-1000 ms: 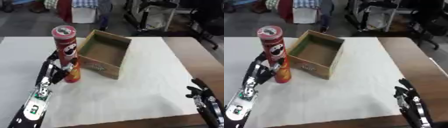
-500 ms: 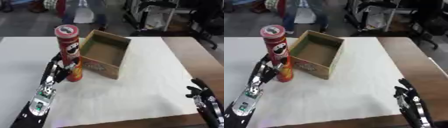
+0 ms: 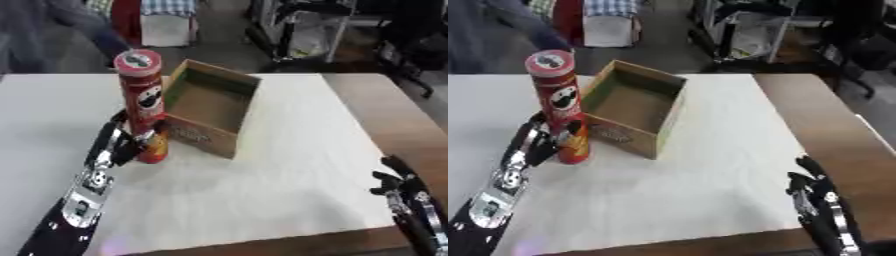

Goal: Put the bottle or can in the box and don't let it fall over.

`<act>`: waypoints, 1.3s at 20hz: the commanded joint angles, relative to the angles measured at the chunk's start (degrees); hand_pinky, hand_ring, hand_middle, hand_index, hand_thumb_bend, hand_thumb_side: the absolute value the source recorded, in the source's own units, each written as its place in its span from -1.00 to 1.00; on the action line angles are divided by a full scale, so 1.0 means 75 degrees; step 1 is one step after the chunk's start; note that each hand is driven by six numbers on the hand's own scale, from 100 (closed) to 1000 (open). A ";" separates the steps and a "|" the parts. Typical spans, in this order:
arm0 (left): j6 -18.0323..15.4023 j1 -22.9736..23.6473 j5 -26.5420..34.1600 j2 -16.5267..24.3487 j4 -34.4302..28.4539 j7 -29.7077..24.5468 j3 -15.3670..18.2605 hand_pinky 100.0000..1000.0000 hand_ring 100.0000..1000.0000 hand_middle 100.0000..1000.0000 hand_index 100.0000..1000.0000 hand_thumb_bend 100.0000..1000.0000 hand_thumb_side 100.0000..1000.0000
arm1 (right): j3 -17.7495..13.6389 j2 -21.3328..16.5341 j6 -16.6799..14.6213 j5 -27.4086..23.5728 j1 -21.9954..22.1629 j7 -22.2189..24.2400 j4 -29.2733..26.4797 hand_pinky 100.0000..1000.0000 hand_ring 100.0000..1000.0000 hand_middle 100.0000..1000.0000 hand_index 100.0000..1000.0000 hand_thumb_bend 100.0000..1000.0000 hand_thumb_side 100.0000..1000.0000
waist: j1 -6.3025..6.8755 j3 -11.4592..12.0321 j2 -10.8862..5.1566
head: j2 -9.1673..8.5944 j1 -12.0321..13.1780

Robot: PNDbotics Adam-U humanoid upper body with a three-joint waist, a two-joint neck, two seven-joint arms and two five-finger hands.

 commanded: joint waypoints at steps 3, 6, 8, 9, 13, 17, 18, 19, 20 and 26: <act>-0.0092 -0.0255 -0.0349 0.0215 0.0016 0.0058 -0.0163 0.17 0.88 0.68 1.00 -0.15 0.49 | -0.0011 -0.0082 -0.0018 -0.0045 -0.0073 0.0044 -0.0091 0.30 0.63 0.80 1.00 -1.00 0.43 | 0.0012 -0.0032 -0.0035 | -0.0088 0.0003; -0.0228 -0.0271 -0.0279 0.0190 0.0111 -0.0063 -0.0230 0.15 0.88 0.67 0.91 -0.53 0.39 | -0.0009 -0.0078 -0.0018 -0.0051 -0.0078 0.0045 -0.0082 0.30 0.63 0.80 1.00 -1.00 0.44 | 0.0015 -0.0043 -0.0032 | -0.0089 -0.0002; -0.0280 -0.0279 -0.0129 0.0165 0.0222 -0.0166 -0.0265 0.14 0.88 0.65 0.80 -0.86 0.32 | -0.0008 -0.0075 -0.0016 -0.0052 -0.0081 0.0046 -0.0073 0.30 0.63 0.79 1.00 -1.00 0.44 | 0.0017 -0.0049 -0.0031 | -0.0087 -0.0005; -0.0288 -0.0288 -0.0033 0.0153 0.0286 -0.0221 -0.0282 0.14 0.88 0.64 0.70 -1.00 0.28 | -0.0009 -0.0074 -0.0016 -0.0053 -0.0083 0.0044 -0.0070 0.30 0.63 0.79 1.00 -1.00 0.44 | 0.0016 -0.0051 -0.0031 | -0.0088 -0.0008; -0.0261 -0.0333 0.0380 0.0122 0.0510 -0.0316 -0.0346 0.10 0.86 0.59 0.30 -1.00 0.13 | -0.0008 -0.0073 -0.0014 -0.0058 -0.0085 0.0041 -0.0064 0.30 0.63 0.79 1.00 -1.00 0.44 | 0.0014 -0.0057 -0.0030 | -0.0097 -0.0004; -0.0197 -0.0355 0.0747 0.0115 0.0643 -0.0129 -0.0390 0.04 0.82 0.52 -0.10 -1.00 -0.24 | -0.0008 -0.0072 -0.0014 -0.0056 -0.0087 0.0042 -0.0063 0.30 0.63 0.78 1.00 -1.00 0.44 | 0.0014 -0.0063 -0.0025 | -0.0101 -0.0005; -0.0194 -0.0356 0.0823 0.0119 0.0648 -0.0056 -0.0394 0.03 0.82 0.51 -0.14 -1.00 -0.29 | -0.0009 -0.0073 -0.0014 -0.0056 -0.0088 0.0040 -0.0063 0.30 0.63 0.78 1.00 -1.00 0.44 | 0.0015 -0.0065 -0.0024 | -0.0101 -0.0008; -0.0190 -0.0356 0.0881 0.0124 0.0649 0.0007 -0.0400 0.03 0.82 0.51 -0.15 -1.00 -0.31 | -0.0010 -0.0073 -0.0014 -0.0056 -0.0088 0.0040 -0.0062 0.30 0.63 0.78 1.00 -1.00 0.44 | 0.0016 -0.0065 -0.0024 | -0.0101 -0.0009; -0.0188 -0.0356 0.0921 0.0130 0.0646 0.0052 -0.0406 0.03 0.82 0.51 -0.16 -1.00 -0.32 | -0.0010 -0.0074 -0.0013 -0.0055 -0.0089 0.0039 -0.0062 0.30 0.63 0.78 1.00 -1.00 0.44 | 0.0017 -0.0066 -0.0025 | -0.0102 -0.0009; -0.0133 -0.0320 0.0891 0.0145 0.0577 0.0184 -0.0389 0.02 0.82 0.52 -0.11 -1.00 -0.20 | -0.0016 -0.0076 -0.0015 -0.0054 -0.0089 0.0040 -0.0067 0.30 0.63 0.78 1.00 -1.00 0.44 | 0.0015 -0.0064 -0.0026 | -0.0110 -0.0021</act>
